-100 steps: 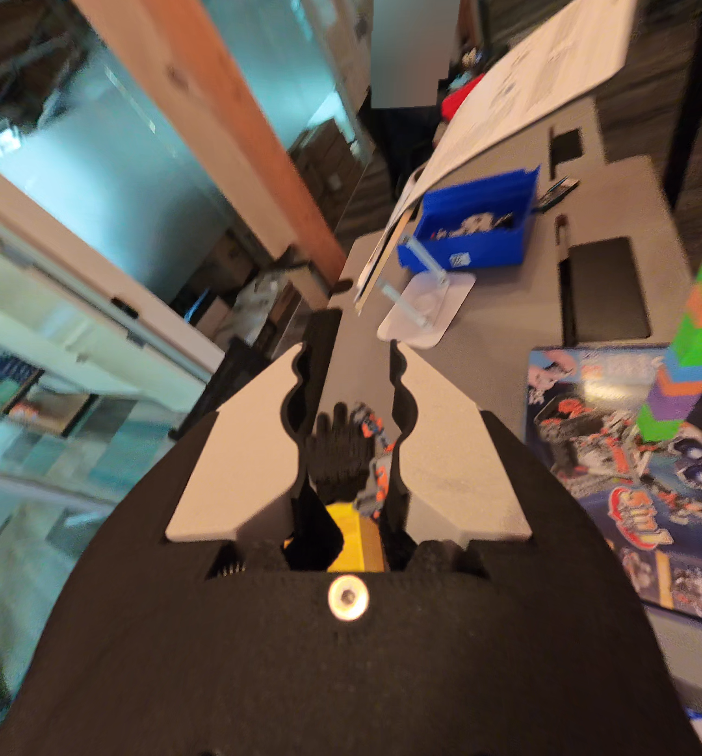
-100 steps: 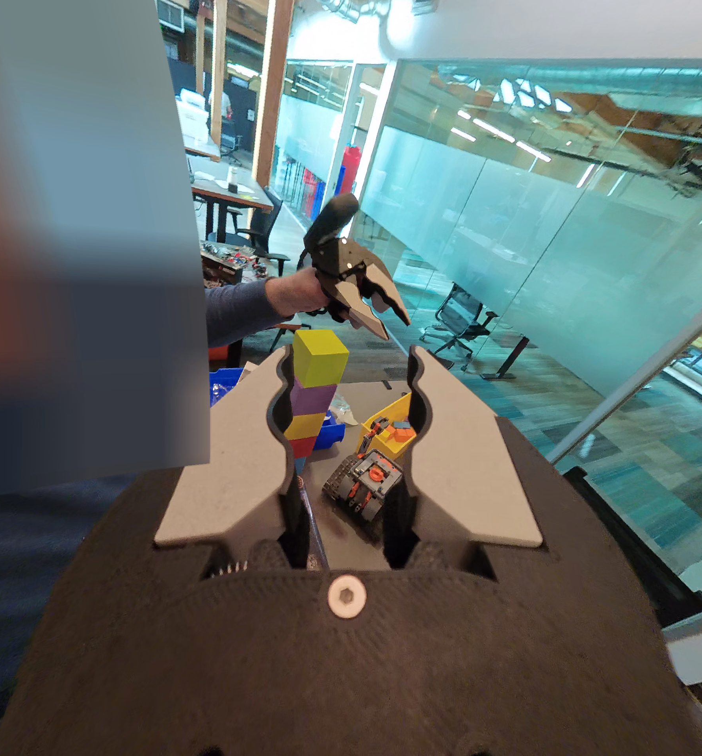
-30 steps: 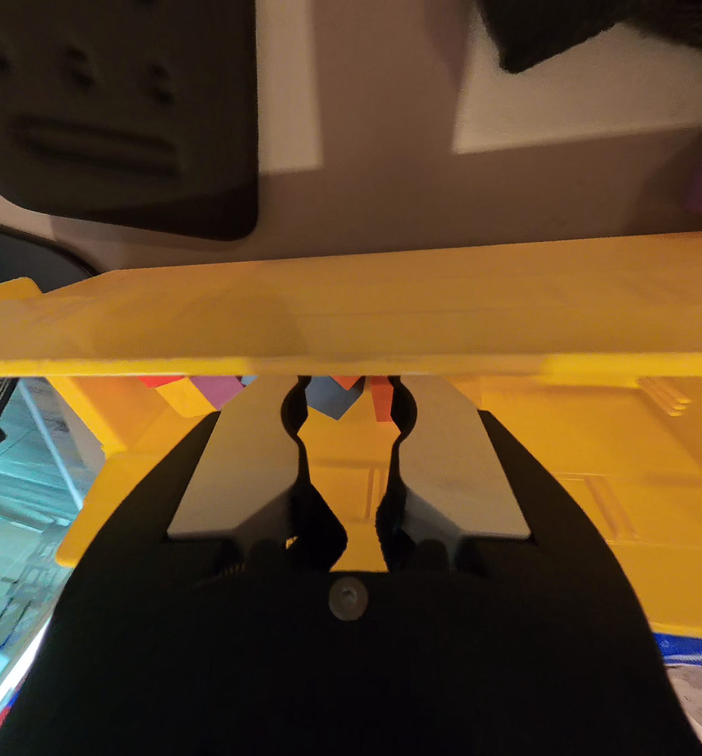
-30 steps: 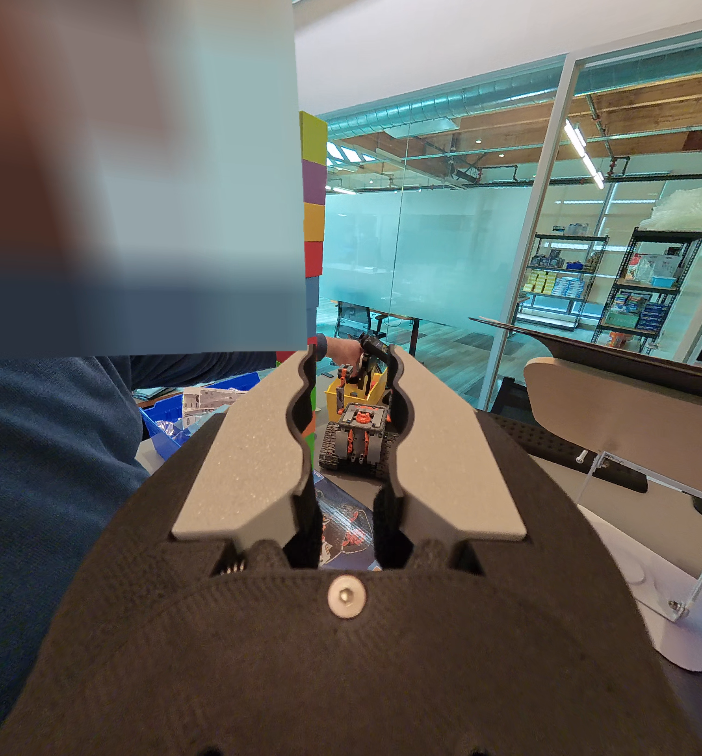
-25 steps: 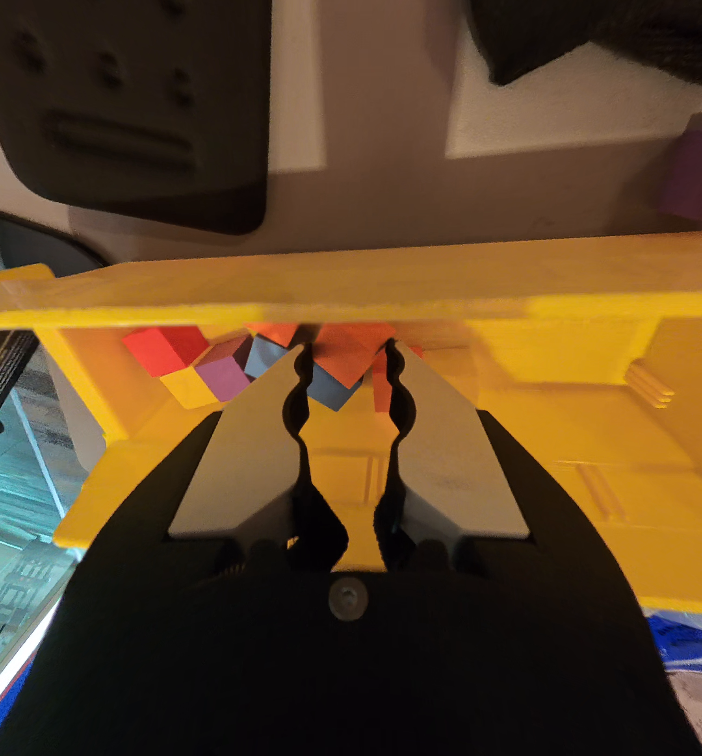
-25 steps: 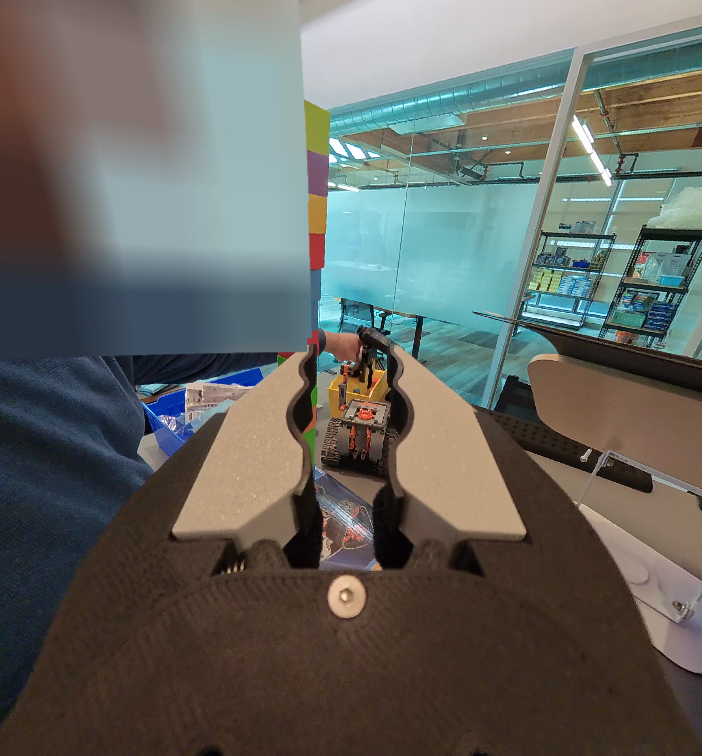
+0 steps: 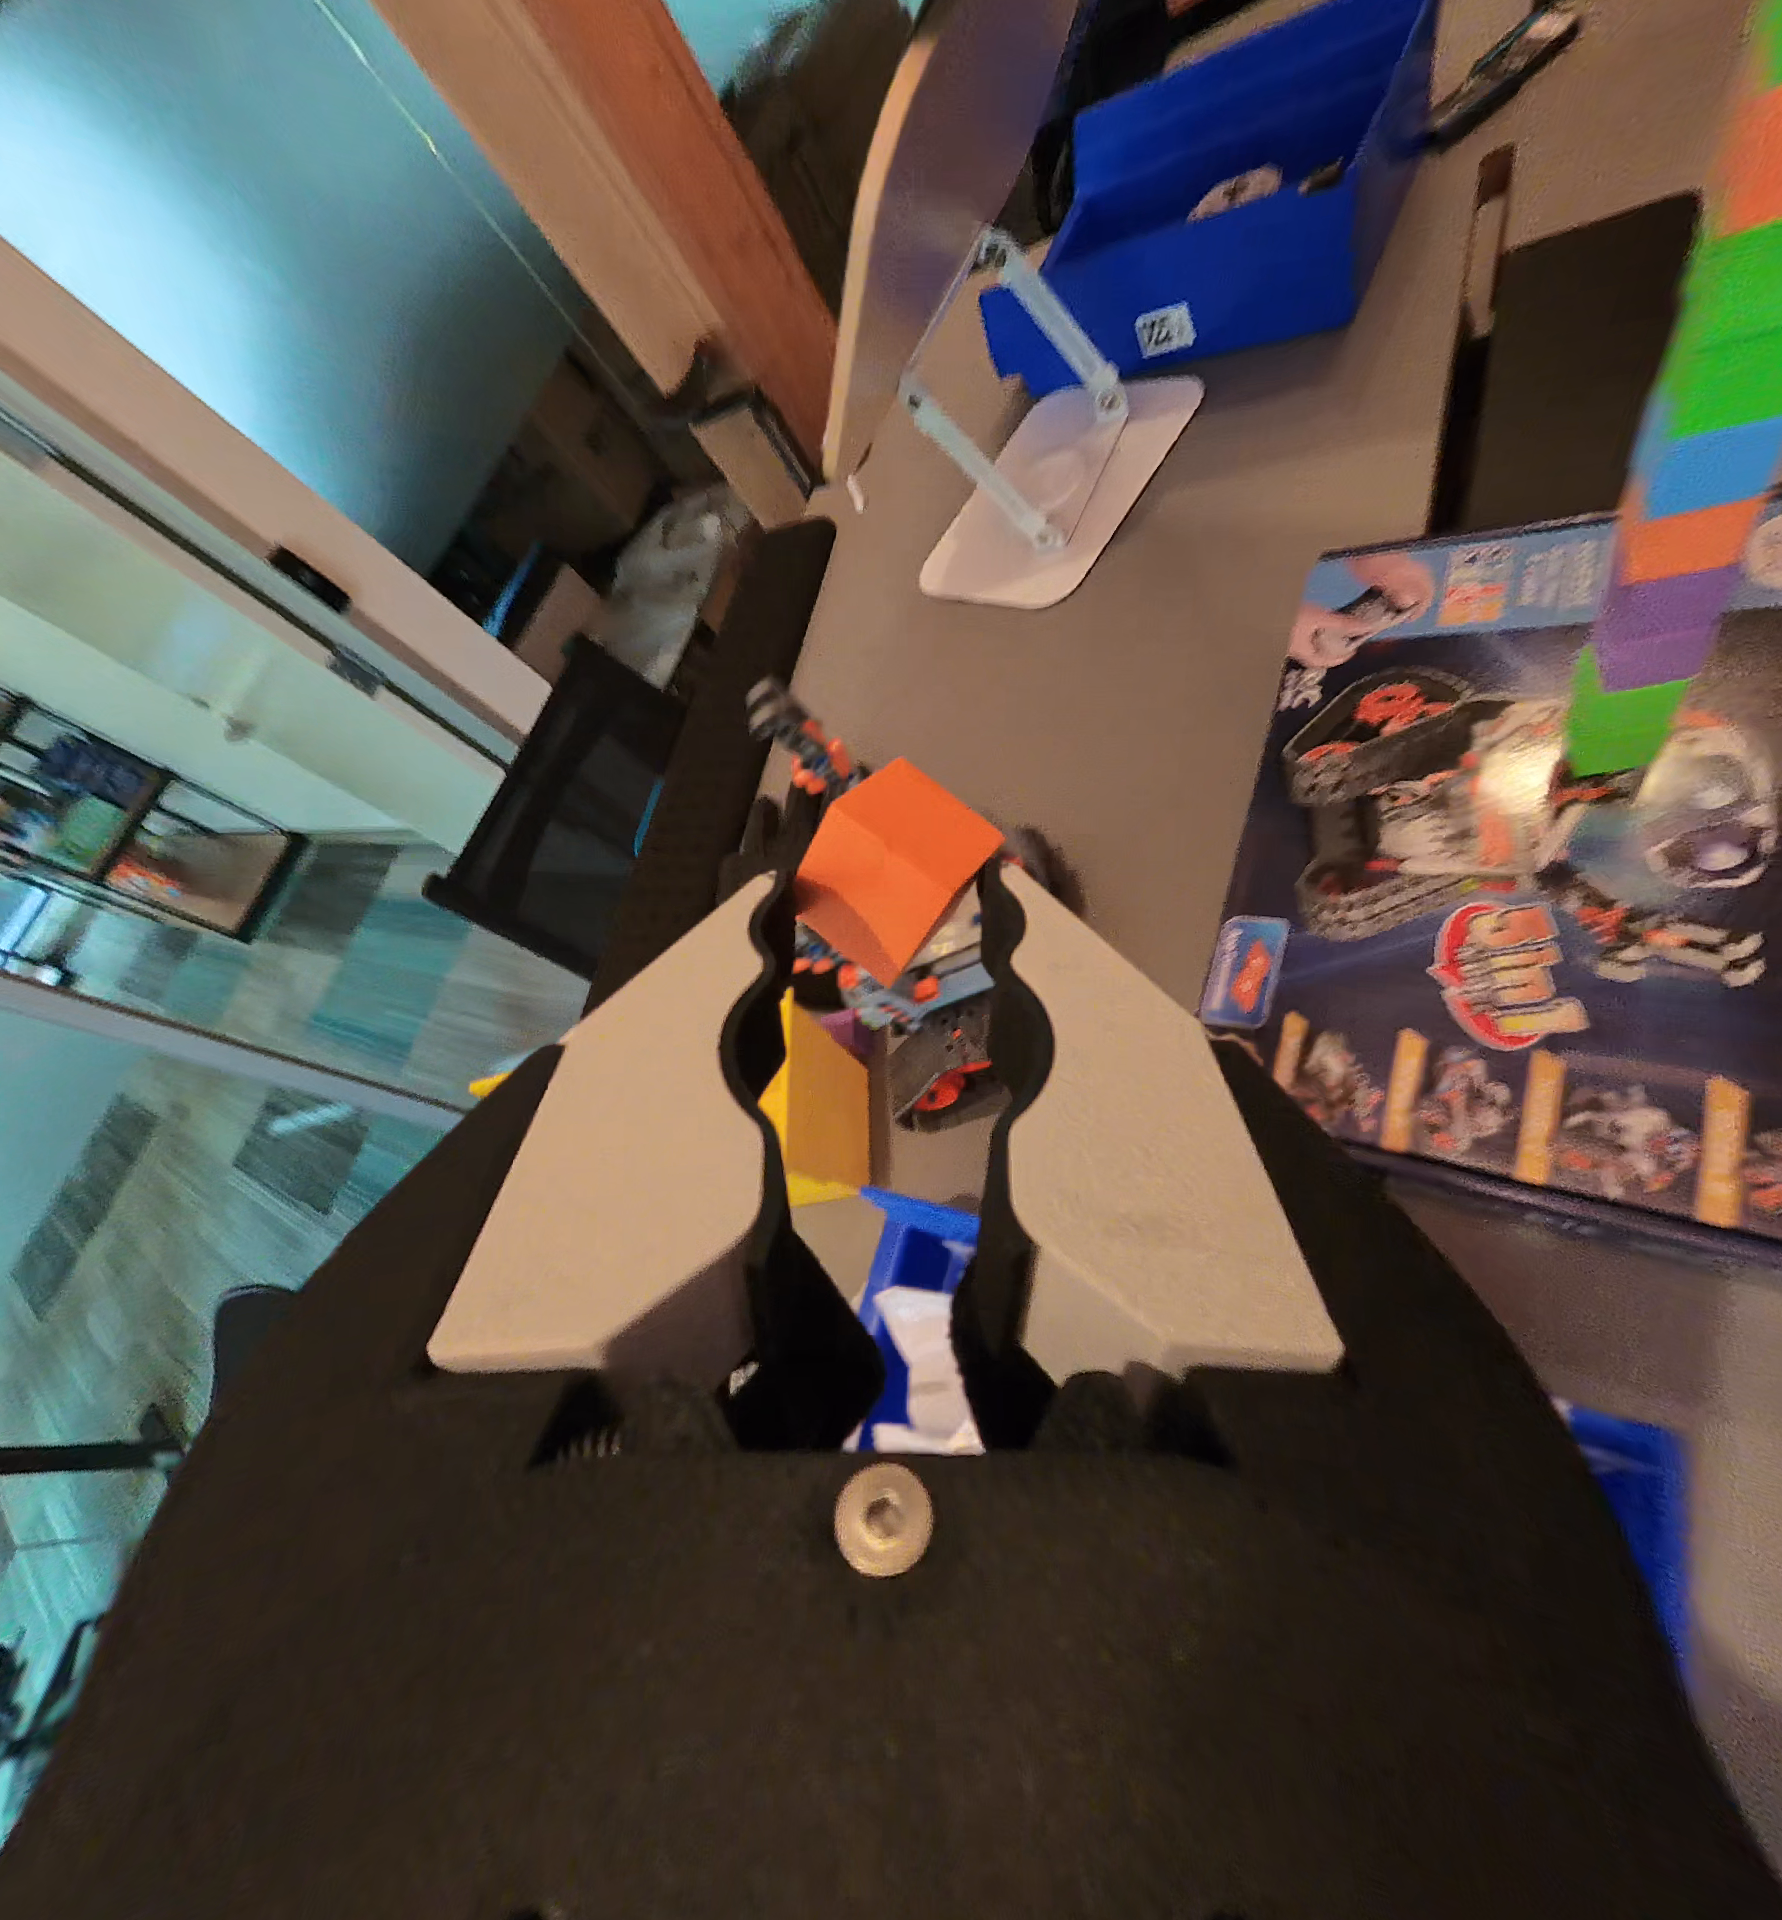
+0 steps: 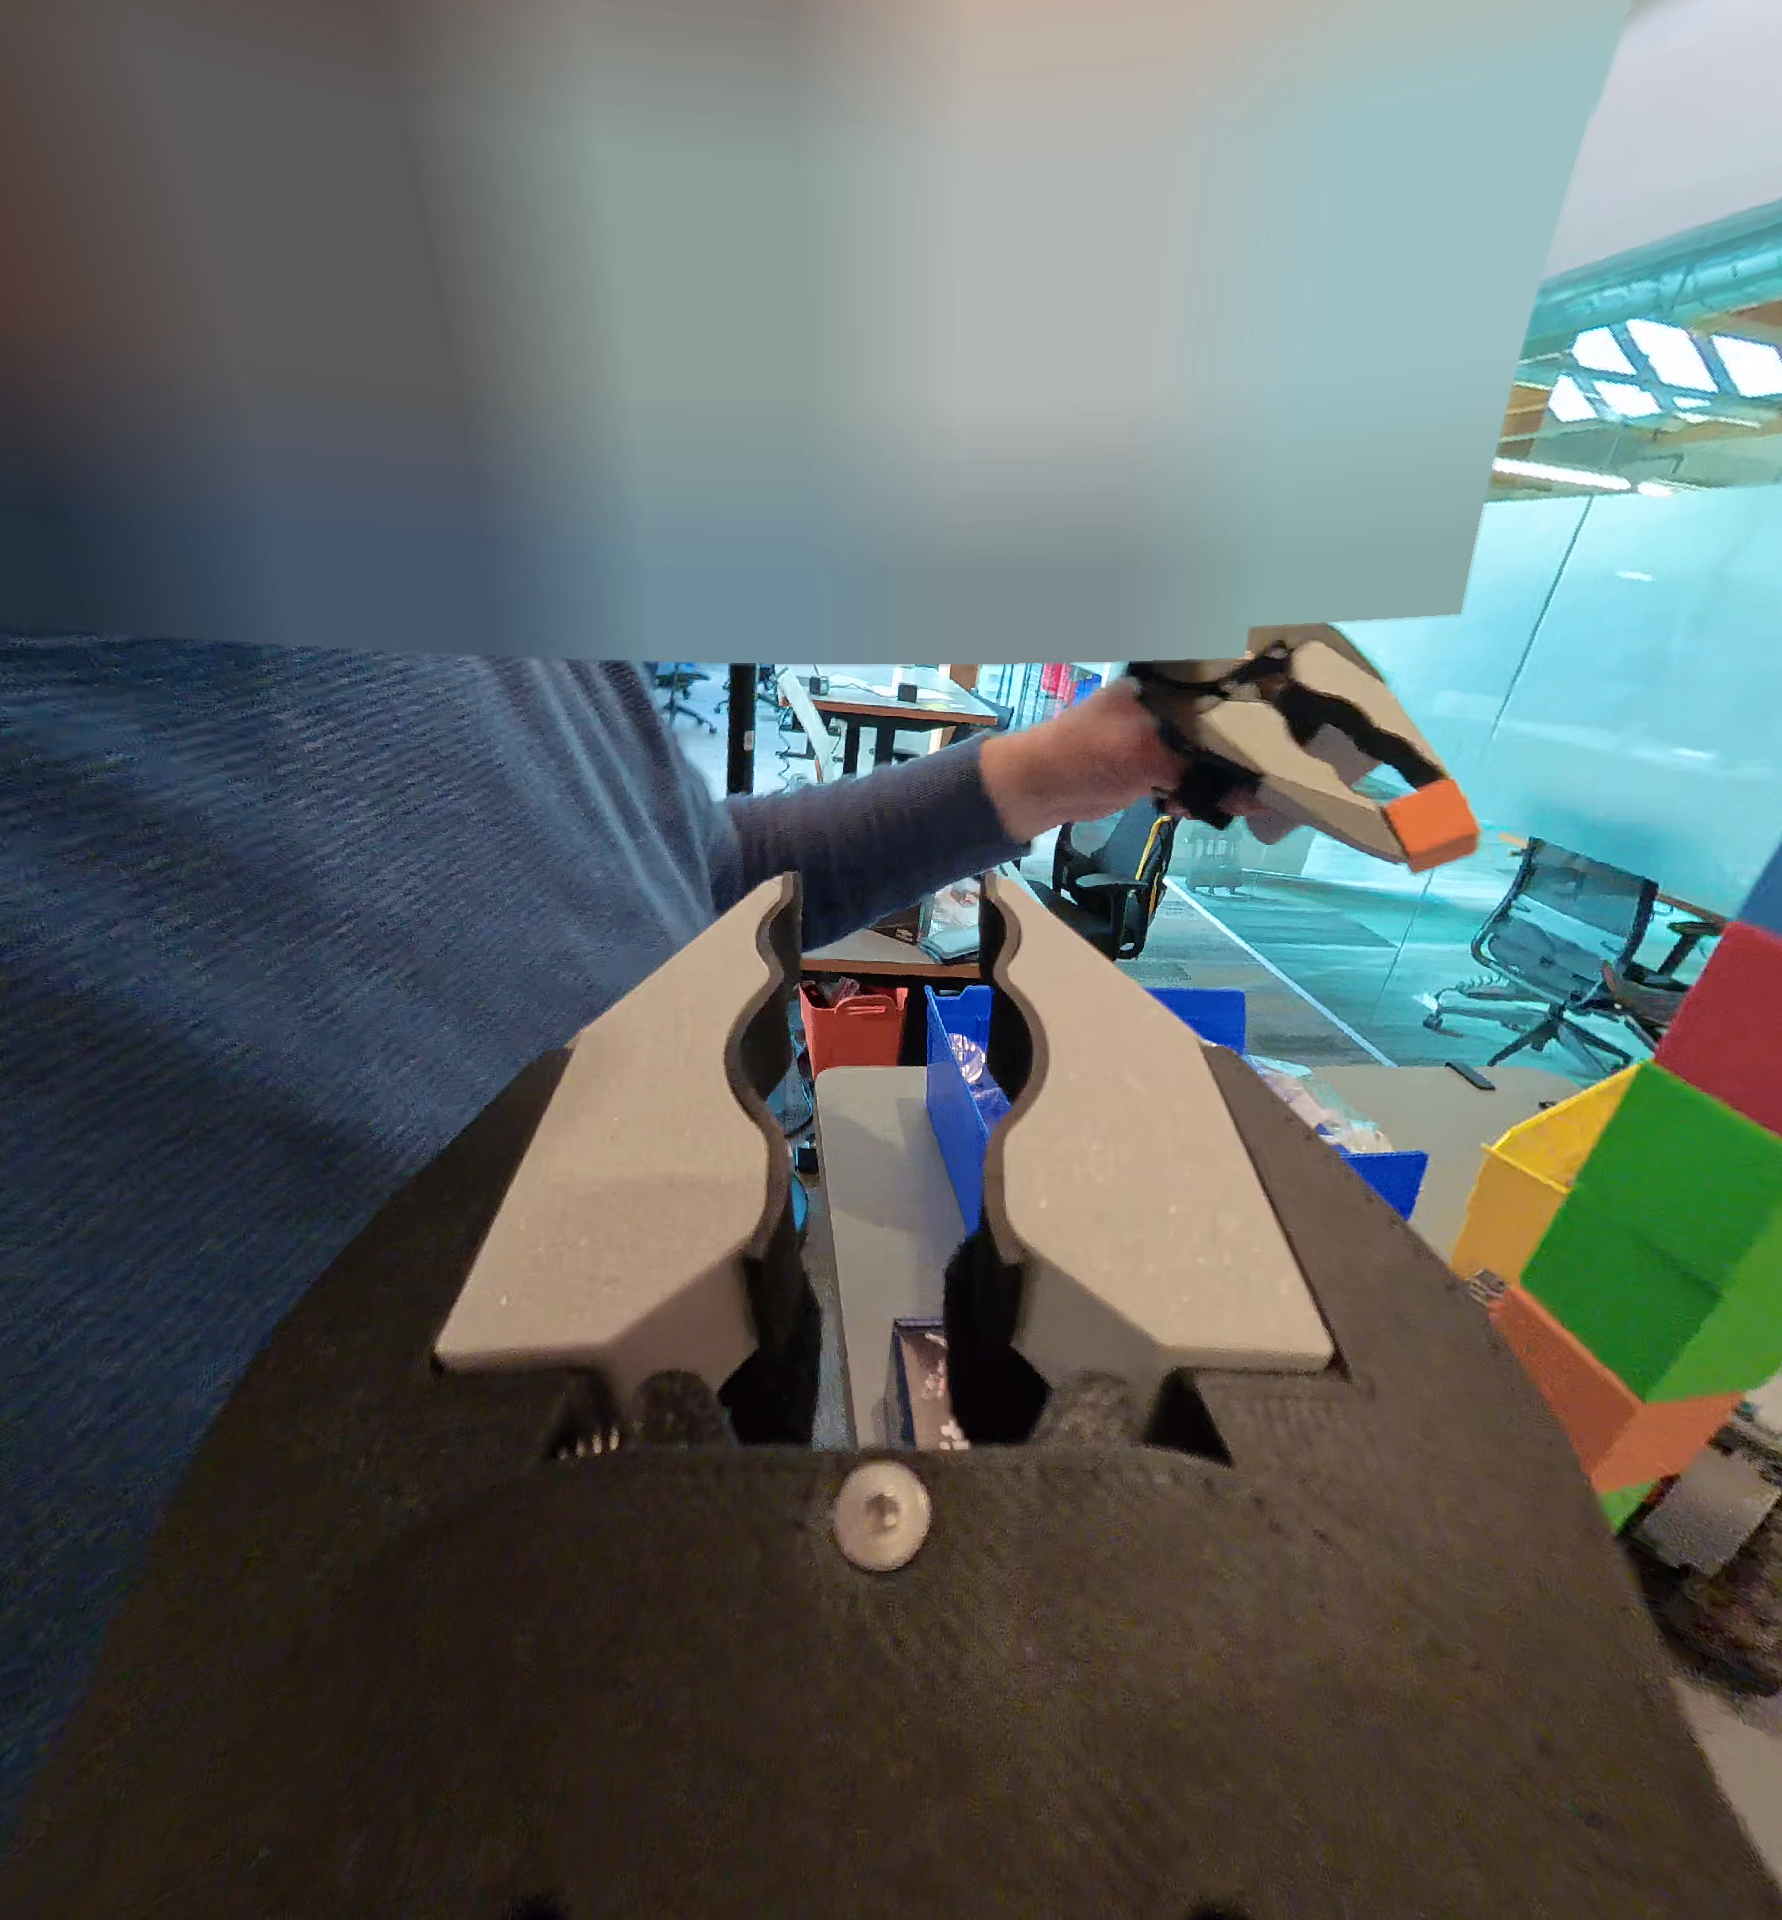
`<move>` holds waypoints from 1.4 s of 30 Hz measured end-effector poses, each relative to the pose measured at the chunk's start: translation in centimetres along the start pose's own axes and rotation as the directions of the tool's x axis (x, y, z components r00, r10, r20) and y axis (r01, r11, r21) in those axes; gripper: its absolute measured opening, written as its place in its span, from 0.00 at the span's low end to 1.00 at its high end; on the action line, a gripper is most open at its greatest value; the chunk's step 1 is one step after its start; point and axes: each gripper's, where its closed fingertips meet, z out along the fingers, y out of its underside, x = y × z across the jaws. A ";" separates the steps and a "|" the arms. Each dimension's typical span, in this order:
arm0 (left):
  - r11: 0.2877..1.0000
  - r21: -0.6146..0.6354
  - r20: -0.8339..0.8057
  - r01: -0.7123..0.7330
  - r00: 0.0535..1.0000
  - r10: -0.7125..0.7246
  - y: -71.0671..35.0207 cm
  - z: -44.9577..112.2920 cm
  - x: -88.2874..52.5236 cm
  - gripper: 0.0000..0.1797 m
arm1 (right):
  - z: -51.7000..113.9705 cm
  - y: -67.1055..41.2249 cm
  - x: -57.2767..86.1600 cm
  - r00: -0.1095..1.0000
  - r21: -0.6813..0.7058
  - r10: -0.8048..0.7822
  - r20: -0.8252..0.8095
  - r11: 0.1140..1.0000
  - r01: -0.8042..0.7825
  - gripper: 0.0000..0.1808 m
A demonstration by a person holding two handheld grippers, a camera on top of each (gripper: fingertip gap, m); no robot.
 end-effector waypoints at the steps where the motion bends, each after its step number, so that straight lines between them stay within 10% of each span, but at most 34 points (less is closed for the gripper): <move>1: 0.999 0.034 0.012 -0.016 1.000 0.016 -1.0 -0.6 1.7 0.18 | 0.3 0.0 0.1 1.000 0.015 0.025 -0.018 1.000 -0.025 0.18; 19: 0.870 0.365 0.076 -0.332 0.942 0.327 -7.5 -8.3 22.6 0.19 | 8.9 6.7 -0.1 0.824 0.212 0.565 0.038 0.801 -0.559 0.25; 30: 0.836 0.486 0.050 -0.252 0.964 0.262 -8.7 -10.6 26.0 0.19 | 8.4 5.0 -4.3 0.897 0.154 0.442 -0.029 0.888 -0.433 0.13; 42: 0.853 0.512 0.011 -0.095 0.995 0.104 -9.4 -8.2 25.4 0.02 | -2.3 -11.7 1.7 0.953 0.018 -0.112 -0.280 0.992 0.122 0.14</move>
